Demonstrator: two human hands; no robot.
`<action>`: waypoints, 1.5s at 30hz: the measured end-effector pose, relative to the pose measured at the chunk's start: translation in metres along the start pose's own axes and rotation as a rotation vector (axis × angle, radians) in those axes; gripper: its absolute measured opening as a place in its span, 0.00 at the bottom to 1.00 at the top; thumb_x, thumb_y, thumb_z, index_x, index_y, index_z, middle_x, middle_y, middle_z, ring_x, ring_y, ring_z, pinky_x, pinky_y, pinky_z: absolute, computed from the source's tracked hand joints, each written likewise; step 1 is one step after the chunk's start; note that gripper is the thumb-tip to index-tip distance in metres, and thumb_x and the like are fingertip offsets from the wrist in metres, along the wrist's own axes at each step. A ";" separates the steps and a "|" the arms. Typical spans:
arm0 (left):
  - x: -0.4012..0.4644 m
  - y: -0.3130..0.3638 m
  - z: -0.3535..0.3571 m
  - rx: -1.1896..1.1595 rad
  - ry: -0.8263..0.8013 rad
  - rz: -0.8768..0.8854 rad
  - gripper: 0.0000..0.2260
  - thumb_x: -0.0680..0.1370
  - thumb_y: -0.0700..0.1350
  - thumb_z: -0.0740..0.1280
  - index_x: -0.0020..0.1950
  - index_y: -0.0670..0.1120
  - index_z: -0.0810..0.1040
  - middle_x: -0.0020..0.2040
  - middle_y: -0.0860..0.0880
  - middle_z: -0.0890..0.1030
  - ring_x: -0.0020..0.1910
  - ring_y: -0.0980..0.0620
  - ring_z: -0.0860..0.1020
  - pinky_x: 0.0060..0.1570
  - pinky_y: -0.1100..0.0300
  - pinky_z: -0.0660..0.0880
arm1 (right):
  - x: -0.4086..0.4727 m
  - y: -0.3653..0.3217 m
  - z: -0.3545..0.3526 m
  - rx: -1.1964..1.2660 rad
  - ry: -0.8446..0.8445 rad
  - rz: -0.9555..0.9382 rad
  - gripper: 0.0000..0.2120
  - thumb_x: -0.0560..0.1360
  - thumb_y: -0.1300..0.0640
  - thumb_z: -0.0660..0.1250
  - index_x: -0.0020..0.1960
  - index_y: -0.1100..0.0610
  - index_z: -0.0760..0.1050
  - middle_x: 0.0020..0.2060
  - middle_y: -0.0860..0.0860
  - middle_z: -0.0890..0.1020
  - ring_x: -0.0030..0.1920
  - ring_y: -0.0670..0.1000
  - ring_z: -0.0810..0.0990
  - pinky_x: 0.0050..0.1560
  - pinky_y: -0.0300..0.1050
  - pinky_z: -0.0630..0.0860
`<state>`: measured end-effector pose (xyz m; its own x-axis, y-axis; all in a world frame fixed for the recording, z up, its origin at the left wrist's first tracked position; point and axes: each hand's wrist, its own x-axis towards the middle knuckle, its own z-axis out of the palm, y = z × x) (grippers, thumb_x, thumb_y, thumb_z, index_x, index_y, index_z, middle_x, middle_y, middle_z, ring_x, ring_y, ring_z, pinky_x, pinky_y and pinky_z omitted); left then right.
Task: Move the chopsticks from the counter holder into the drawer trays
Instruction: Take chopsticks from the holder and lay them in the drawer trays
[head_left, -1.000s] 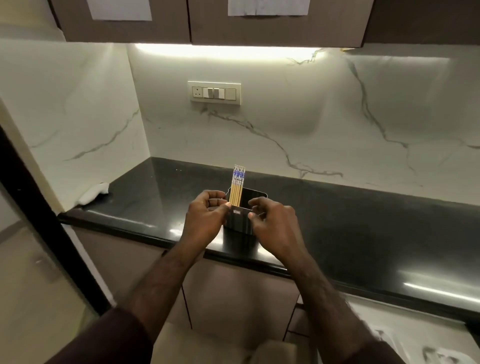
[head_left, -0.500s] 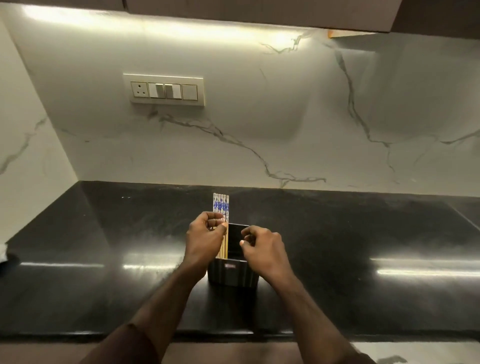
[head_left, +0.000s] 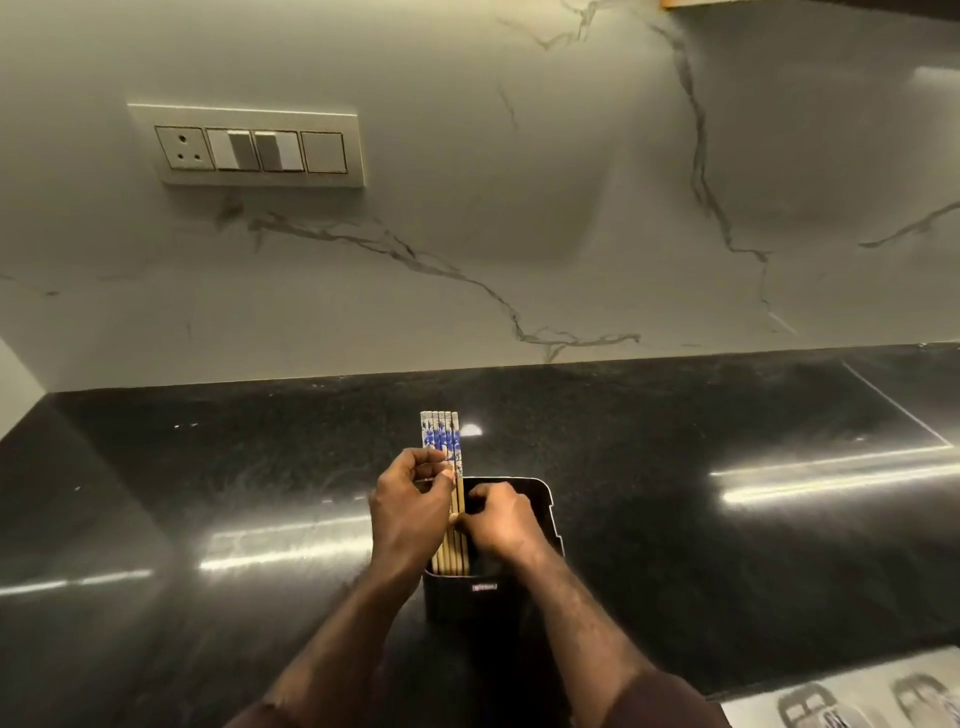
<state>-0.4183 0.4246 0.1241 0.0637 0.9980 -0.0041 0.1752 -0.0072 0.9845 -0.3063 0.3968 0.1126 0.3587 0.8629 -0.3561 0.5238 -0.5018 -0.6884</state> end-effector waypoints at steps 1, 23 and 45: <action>0.000 -0.002 0.000 -0.007 0.006 -0.004 0.08 0.75 0.38 0.70 0.47 0.52 0.79 0.44 0.51 0.84 0.45 0.54 0.83 0.47 0.51 0.83 | 0.001 0.001 0.001 0.042 -0.031 0.018 0.11 0.75 0.54 0.72 0.57 0.51 0.81 0.51 0.50 0.85 0.50 0.47 0.83 0.54 0.46 0.81; 0.005 -0.005 0.003 0.035 0.006 0.051 0.07 0.74 0.41 0.73 0.48 0.50 0.79 0.41 0.53 0.84 0.39 0.60 0.83 0.40 0.62 0.81 | 0.007 0.005 -0.004 0.209 -0.059 0.064 0.06 0.73 0.56 0.73 0.50 0.50 0.83 0.46 0.50 0.86 0.46 0.46 0.85 0.51 0.47 0.83; 0.003 0.007 0.001 0.011 -0.053 0.155 0.10 0.73 0.46 0.74 0.50 0.57 0.78 0.44 0.56 0.83 0.44 0.63 0.82 0.38 0.71 0.77 | -0.013 -0.007 -0.024 0.118 0.048 -0.057 0.09 0.75 0.56 0.71 0.56 0.49 0.83 0.50 0.48 0.86 0.51 0.45 0.83 0.56 0.45 0.80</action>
<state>-0.4160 0.4274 0.1312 0.1424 0.9802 0.1377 0.1698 -0.1613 0.9722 -0.2964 0.3879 0.1372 0.3690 0.8843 -0.2860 0.4506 -0.4394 -0.7771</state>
